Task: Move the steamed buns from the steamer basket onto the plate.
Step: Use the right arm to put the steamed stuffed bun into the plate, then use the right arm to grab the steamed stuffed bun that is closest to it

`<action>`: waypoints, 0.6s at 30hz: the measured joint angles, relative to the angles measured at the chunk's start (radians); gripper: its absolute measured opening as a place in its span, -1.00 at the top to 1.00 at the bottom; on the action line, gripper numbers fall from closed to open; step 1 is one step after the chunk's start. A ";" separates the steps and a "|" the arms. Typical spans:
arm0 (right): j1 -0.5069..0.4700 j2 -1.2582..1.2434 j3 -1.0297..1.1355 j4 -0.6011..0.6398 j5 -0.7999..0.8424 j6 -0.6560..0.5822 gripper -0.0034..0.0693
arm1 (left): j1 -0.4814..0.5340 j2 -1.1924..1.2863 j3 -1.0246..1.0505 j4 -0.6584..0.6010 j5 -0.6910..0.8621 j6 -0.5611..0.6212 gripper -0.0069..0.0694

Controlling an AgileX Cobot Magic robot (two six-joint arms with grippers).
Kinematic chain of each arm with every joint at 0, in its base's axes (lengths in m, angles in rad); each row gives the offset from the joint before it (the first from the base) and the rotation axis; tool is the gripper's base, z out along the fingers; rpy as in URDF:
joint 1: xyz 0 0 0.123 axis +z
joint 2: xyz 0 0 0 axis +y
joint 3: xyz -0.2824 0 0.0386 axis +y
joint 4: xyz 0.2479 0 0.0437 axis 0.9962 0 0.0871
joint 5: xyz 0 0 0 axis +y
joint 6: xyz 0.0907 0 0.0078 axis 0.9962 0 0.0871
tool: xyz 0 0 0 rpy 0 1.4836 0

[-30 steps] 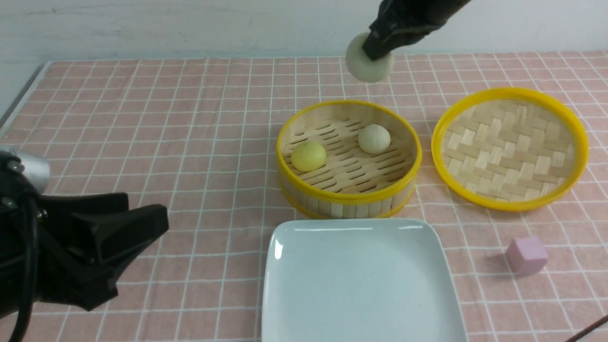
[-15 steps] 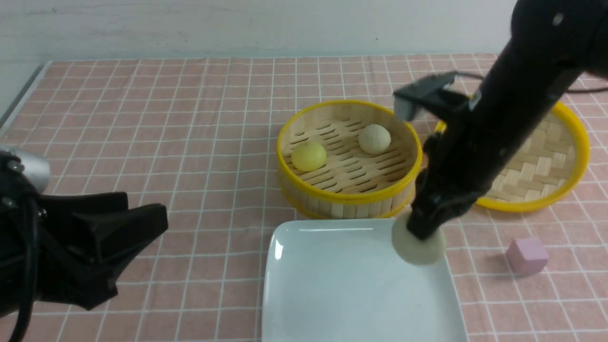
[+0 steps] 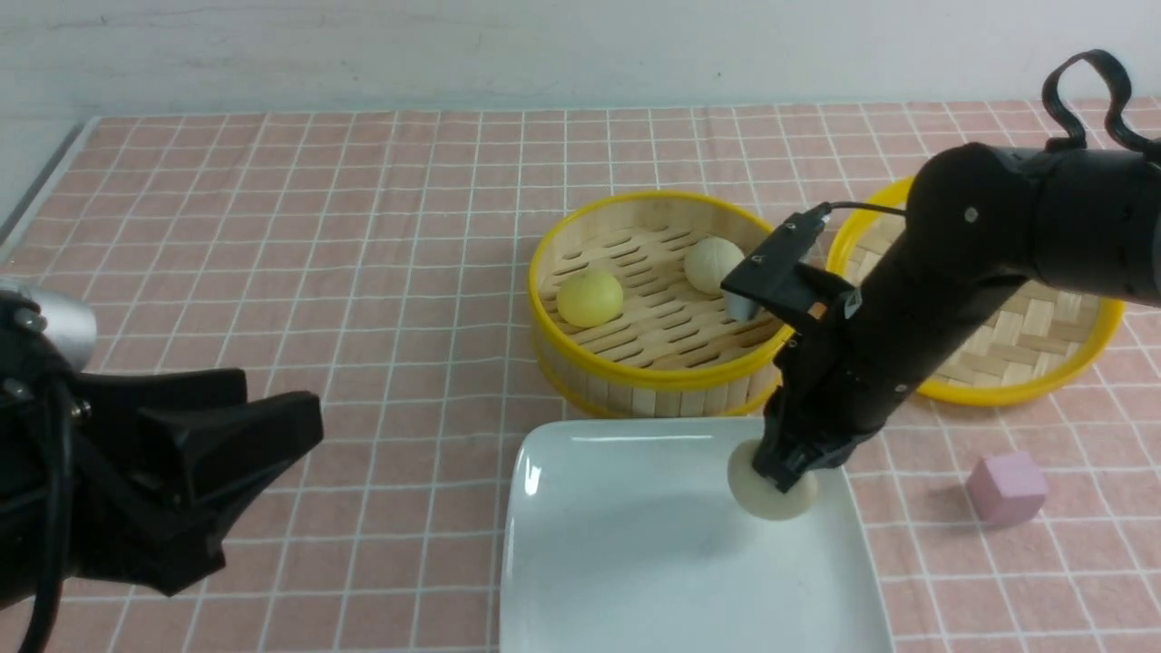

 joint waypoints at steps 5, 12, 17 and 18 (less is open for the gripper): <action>0.000 0.000 0.000 -0.004 0.001 0.009 0.46 | 0.000 0.000 0.000 0.000 0.000 0.000 -0.33; 0.000 0.000 -0.004 -0.004 0.001 0.009 -0.45 | 0.000 0.000 0.000 0.000 0.000 0.000 -0.33; 0.000 -0.006 -0.106 -0.011 -0.016 0.026 -0.62 | 0.000 0.000 0.000 0.000 0.000 0.000 -0.33; 0.000 -0.008 -0.147 -0.011 -0.017 0.040 -0.61 | 0.000 0.000 0.000 0.000 0.000 0.000 -0.33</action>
